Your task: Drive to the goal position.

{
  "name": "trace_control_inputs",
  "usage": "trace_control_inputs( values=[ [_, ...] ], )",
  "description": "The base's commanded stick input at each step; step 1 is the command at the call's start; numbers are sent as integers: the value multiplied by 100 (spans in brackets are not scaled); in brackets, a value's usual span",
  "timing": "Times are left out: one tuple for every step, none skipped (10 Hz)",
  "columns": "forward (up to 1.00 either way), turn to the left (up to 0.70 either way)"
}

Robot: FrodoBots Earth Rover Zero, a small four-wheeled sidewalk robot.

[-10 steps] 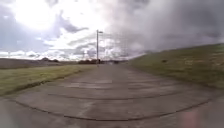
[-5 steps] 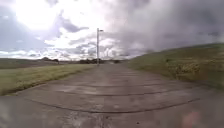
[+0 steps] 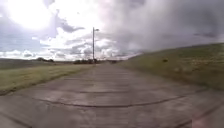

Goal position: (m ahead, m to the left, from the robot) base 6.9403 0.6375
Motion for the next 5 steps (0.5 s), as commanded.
trace_control_inputs(
  values=[
    [100,0],
    [100,0],
    [100,0],
    [100,0],
    [100,0]
  ],
)
